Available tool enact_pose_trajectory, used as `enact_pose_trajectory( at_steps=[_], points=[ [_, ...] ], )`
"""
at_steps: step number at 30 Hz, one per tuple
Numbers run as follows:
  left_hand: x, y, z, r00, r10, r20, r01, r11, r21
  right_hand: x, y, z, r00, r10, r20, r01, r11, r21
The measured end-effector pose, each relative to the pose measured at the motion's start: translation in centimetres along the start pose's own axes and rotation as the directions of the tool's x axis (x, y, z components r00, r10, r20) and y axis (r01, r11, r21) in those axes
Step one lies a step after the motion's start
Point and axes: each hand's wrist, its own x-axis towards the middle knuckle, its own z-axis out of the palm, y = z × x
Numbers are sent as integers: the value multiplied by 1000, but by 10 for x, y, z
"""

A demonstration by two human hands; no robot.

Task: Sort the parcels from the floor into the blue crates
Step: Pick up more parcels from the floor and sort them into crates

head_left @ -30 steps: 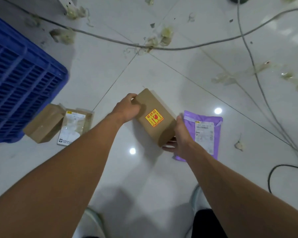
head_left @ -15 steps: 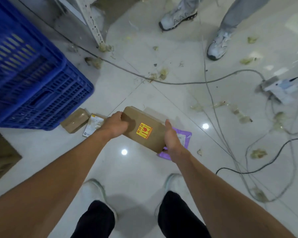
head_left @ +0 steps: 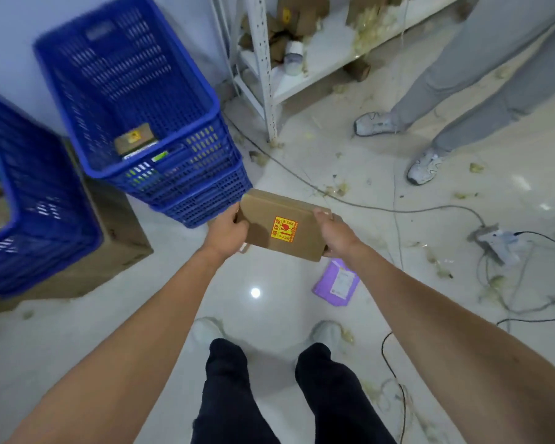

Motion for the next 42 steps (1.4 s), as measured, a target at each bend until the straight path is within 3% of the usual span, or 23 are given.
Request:
enact_pose_trajectory(
  at_steps=[8, 18, 30, 39, 42],
  points=[
    [-95, -1, -107, 980, 9, -201, -53, 976, -210, -90, -94, 63, 980, -178, 95, 191, 970, -151],
    [-161, -88, -285, 902, -8, -432, -110, 963, -247, -147, -191, 247, 917, -332, 219, 384, 885, -265],
    [-214, -203, -464, 742, -198, -641, -127, 896, -425, -218, -268, 462, 794, -477, 377, 600, 717, -355],
    [-209, -288, -514, 606, -429, -670, -144, 769, -623, -200, -285, 582, 671, -503, 545, 721, 614, -321],
    [-192, -311, -535, 556, -471, -685, -134, 762, -633, -182, -293, 621, 665, -475, 576, 721, 610, -330]
  ],
)
